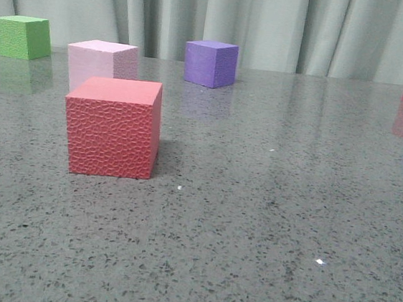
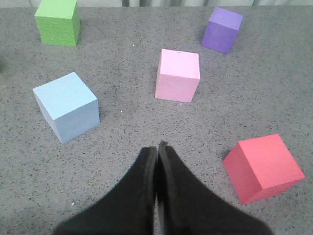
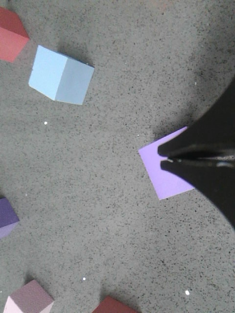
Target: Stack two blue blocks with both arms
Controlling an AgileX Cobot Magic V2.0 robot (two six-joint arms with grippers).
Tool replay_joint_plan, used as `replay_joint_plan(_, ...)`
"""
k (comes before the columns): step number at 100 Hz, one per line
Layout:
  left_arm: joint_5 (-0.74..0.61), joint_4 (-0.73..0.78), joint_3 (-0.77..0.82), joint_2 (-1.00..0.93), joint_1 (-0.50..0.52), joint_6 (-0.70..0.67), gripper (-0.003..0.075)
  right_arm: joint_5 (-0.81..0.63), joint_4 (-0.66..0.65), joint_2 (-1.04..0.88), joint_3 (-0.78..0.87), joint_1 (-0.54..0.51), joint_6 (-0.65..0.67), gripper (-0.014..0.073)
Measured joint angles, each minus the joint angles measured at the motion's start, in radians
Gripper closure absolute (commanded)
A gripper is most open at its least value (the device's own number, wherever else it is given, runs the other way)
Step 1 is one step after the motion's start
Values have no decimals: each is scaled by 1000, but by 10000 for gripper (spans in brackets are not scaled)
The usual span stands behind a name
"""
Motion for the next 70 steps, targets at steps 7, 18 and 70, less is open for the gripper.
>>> replay_joint_plan(7, 5, -4, 0, 4, 0, 0, 739, 2, 0, 5, 0, 0, 2, 716)
replay_joint_plan(18, 7, -6, 0, 4, 0, 0, 739, -16, 0, 5, 0, 0, 4, 716)
replay_joint_plan(70, 9, -6, 0, 4, 0, 0, 470, -26, 1, 5, 0, 0, 5, 199)
